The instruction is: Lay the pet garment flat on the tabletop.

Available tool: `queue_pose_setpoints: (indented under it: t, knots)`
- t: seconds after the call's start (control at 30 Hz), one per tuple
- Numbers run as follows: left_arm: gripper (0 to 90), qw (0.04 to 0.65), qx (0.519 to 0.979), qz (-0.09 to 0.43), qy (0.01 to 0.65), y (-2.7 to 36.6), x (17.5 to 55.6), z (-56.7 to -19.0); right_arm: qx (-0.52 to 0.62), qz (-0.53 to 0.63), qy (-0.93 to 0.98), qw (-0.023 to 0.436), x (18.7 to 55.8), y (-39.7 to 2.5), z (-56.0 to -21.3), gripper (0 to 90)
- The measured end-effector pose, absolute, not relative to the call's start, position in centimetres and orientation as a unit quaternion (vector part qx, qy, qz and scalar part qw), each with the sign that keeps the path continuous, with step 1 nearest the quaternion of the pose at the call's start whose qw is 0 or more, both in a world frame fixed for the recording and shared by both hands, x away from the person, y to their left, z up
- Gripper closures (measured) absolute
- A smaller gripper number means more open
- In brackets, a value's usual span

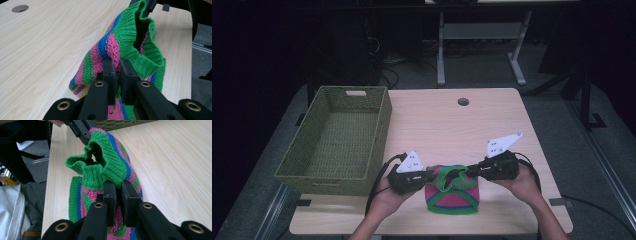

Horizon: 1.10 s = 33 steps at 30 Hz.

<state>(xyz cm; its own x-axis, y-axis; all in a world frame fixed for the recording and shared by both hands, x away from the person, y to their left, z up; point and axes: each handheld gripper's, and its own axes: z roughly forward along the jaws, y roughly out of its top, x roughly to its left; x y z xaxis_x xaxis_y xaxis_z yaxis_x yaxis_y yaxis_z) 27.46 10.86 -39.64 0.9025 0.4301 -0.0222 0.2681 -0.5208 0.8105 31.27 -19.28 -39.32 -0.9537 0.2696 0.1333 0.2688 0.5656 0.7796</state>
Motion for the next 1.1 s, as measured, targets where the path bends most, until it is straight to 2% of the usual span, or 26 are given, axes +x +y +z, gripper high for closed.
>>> queue_pose_setpoints:
  t: [0.53, 0.93, 1.03, 1.07, 1.1]
  knots:
    - [84.3, 0.443, 0.865, 0.1, 0.213, 11.0, 27.5, -39.8, 0.158, 0.42, 0.894, 0.003, 31.7, -18.8, -39.1, 82.5]
    - [84.3, 0.441, 0.864, 0.08, 0.23, 11.0, 28.9, -39.8, 0.16, 0.409, 0.898, -0.001, 32.5, -18.7, -38.8, 82.5]
    - [83.9, 0.47, 0.836, 0.068, 0.273, 10.6, 31.2, -40.3, 0.167, 0.399, 0.902, 0.013, 33.6, -18.6, -39.1, 82.4]
    - [82.0, 0.477, 0.824, 0.079, 0.297, 10.3, 32.4, -40.4, 0.189, 0.395, 0.899, 0.027, 34.5, -18.5, -39.1, 79.4]
    - [75.6, 0.479, 0.813, 0.099, 0.316, 9.9, 33.5, -40.5, 0.227, 0.393, 0.89, 0.049, 35.8, -18.5, -39.2, 73.9]
